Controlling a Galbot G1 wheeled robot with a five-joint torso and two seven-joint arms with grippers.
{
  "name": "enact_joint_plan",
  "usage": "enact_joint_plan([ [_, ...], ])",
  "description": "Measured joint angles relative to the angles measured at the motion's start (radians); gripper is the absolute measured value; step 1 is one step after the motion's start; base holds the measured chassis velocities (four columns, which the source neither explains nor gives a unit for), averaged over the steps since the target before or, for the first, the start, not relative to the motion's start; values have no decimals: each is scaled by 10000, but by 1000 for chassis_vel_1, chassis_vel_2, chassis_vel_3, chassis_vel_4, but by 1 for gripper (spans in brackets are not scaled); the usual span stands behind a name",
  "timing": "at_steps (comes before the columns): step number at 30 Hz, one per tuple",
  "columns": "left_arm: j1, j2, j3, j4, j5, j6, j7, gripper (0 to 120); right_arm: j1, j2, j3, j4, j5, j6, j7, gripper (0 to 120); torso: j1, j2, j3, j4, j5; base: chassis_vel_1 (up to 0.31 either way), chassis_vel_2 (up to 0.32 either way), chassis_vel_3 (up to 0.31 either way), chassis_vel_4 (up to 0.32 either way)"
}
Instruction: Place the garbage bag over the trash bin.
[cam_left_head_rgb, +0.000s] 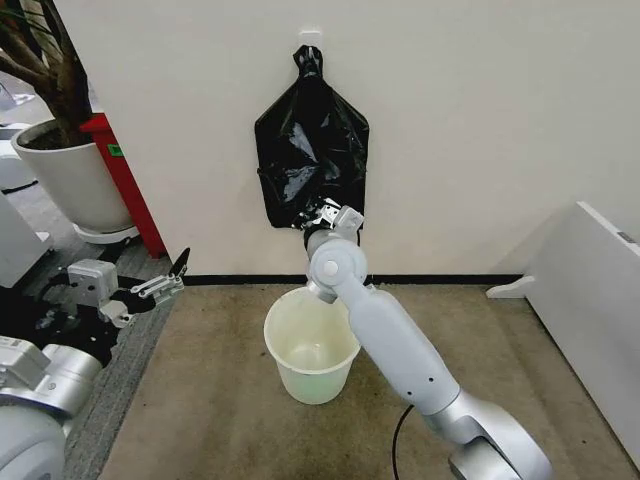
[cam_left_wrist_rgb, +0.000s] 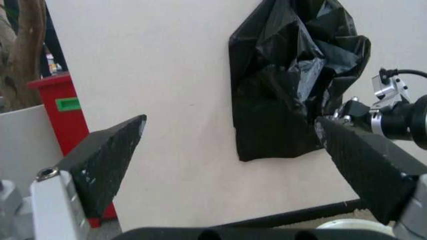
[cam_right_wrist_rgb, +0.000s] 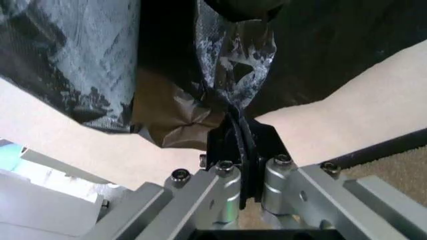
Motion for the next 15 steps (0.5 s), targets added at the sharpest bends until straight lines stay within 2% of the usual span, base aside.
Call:
enact_joint_plan([
  [3,-294,141,190,116,-69,31,-25,100,45,-17,-4,-23,-2,0,0,0,0,0,-1,0,3,0,0,0,0],
  [15,-2856,956,2077,1306,-486,300,-168,100,101,-27,-12,-58,-10,15,14,0,0,0,0,-5,1,0,0,0,0],
])
